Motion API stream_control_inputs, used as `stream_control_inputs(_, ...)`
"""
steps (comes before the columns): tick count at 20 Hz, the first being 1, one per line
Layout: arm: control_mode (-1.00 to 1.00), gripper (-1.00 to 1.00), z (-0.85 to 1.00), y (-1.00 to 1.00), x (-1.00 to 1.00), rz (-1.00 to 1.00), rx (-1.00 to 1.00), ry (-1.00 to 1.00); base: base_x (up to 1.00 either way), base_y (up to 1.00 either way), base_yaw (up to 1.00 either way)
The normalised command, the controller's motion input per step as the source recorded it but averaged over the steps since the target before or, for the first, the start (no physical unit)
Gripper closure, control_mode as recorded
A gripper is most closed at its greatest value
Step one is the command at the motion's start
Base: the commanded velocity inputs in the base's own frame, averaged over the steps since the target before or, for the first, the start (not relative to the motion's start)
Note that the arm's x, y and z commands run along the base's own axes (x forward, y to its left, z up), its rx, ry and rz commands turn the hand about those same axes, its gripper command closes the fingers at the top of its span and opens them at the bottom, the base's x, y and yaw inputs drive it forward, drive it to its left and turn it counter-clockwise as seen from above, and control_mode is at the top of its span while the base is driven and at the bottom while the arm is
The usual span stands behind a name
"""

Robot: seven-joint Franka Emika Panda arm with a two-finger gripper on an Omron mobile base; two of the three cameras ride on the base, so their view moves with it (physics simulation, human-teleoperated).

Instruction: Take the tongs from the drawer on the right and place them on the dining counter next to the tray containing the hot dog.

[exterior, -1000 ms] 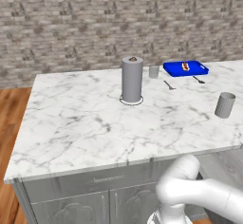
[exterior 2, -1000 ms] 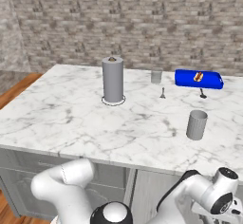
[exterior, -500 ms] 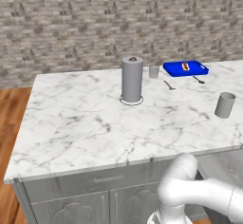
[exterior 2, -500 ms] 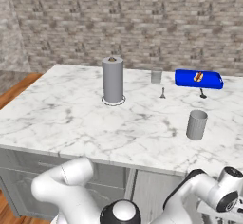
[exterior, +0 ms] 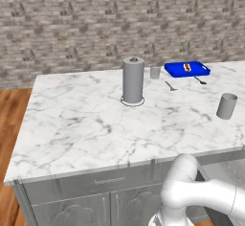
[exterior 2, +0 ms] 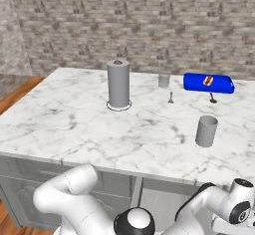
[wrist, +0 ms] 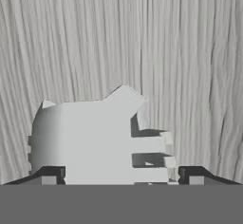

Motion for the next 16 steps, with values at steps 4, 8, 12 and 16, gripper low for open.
stream_control_inputs(4,-1.0,1.0,-0.03,0.0,-0.01,0.01,0.0,0.01,0.0,0.0,0.0)
stream_control_inputs(8,-1.0,1.0,0.0,0.0,-0.14,0.01,0.0,-0.01,0.0,0.0,0.0)
stream_control_inputs(12,-1.0,1.0,0.67,0.01,-0.62,0.0,0.05,-0.23,0.0,0.0,0.0)
stream_control_inputs(16,-1.0,1.0,1.0,0.3,-0.61,0.0,0.02,-0.35,0.0,0.0,0.0)
